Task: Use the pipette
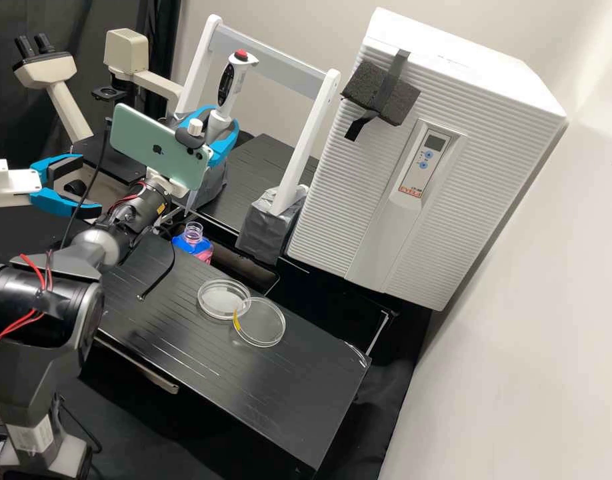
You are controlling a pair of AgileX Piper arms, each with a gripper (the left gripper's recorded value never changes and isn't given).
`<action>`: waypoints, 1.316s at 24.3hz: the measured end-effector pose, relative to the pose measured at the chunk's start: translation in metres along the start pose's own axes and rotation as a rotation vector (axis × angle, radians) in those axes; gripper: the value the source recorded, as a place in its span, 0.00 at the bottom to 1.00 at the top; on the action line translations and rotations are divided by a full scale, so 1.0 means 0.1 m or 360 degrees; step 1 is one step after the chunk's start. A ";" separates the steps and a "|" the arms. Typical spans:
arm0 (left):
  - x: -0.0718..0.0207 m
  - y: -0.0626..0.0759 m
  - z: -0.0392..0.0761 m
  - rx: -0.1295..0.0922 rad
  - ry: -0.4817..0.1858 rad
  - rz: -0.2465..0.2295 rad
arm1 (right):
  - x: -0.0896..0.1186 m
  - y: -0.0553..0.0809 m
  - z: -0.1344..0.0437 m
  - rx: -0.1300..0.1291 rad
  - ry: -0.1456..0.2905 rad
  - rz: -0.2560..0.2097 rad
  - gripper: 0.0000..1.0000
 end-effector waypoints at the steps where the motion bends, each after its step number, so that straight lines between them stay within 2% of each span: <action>1: 0.001 -0.01 0.00 -0.0003 0.0002 -0.0008 | -0.01 -0.03 0.01 -0.0017 0.0004 0.0008 0.00; 4: -0.009 -0.07 -0.01 -0.0007 0.0007 -0.0044 | -0.05 -0.11 0.06 -0.0077 0.0020 0.0036 0.00; 7: -0.021 -0.09 0.00 -0.0010 0.0004 -0.0056 | -0.05 -0.13 0.09 -0.0091 0.0016 0.0037 0.00; 11: -0.011 -0.13 0.03 -0.0012 -0.0019 -0.0084 | -0.04 -0.17 0.13 -0.0137 0.0007 0.0032 0.00; 17: -0.007 -0.15 0.07 -0.0008 -0.0047 -0.0097 | -0.03 -0.28 0.22 -0.0166 -0.0026 -0.0003 0.00; 20: 0.009 -0.20 0.09 -0.0013 -0.0065 -0.0129 | -0.01 -0.34 0.31 -0.0192 -0.0062 -0.0024 0.00; 32: 0.014 -0.24 0.15 -0.0016 -0.0102 -0.0150 | -0.01 -0.34 0.44 -0.0223 -0.0113 -0.0023 0.00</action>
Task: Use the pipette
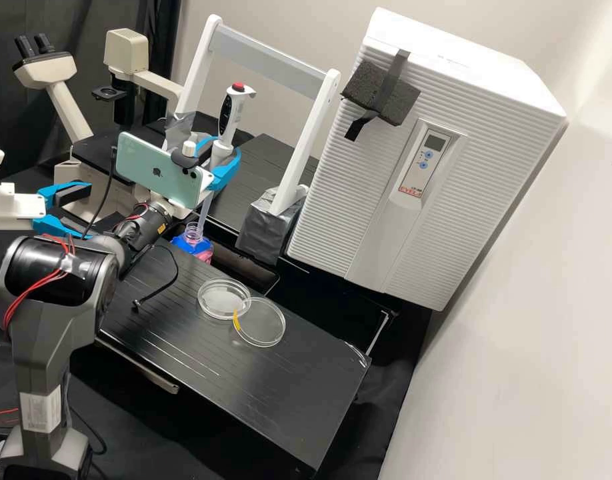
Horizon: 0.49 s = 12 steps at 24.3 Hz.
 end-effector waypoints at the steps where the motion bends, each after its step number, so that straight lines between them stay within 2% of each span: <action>1: 0.001 0.00 0.01 0.0000 -0.0004 -0.0001 | -0.01 -0.02 0.02 -0.0003 -0.0008 -0.0011 0.00; 2: 0.001 0.00 0.01 0.0000 -0.0006 -0.0002 | -0.01 -0.03 0.03 -0.0007 -0.0011 -0.0014 0.00; 7: 0.001 0.00 0.01 0.0000 -0.0006 -0.0002 | -0.03 -0.07 0.07 0.0037 -0.0030 -0.0038 0.00; 12: 0.007 -0.02 0.00 -0.0005 -0.0004 -0.0010 | -0.04 -0.09 0.08 0.0038 -0.0033 -0.0047 0.00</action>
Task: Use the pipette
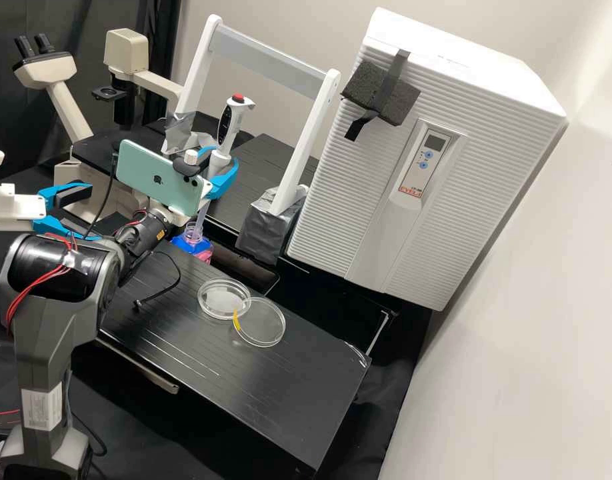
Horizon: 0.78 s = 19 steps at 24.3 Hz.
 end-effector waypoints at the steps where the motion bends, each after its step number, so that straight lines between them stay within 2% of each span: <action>1: 0.005 -0.01 0.00 -0.0002 0.0002 -0.0008 | 0.00 -0.01 0.01 -0.0002 -0.0003 -0.0003 0.00; 8: 0.054 -0.14 -0.03 -0.0016 0.0016 -0.0099 | 0.00 -0.06 0.03 -0.0008 -0.0016 -0.0032 0.00; 19: 0.054 -0.14 -0.03 -0.0022 0.0016 -0.0099 | -0.01 -0.08 0.01 -0.0003 -0.0006 -0.0044 0.00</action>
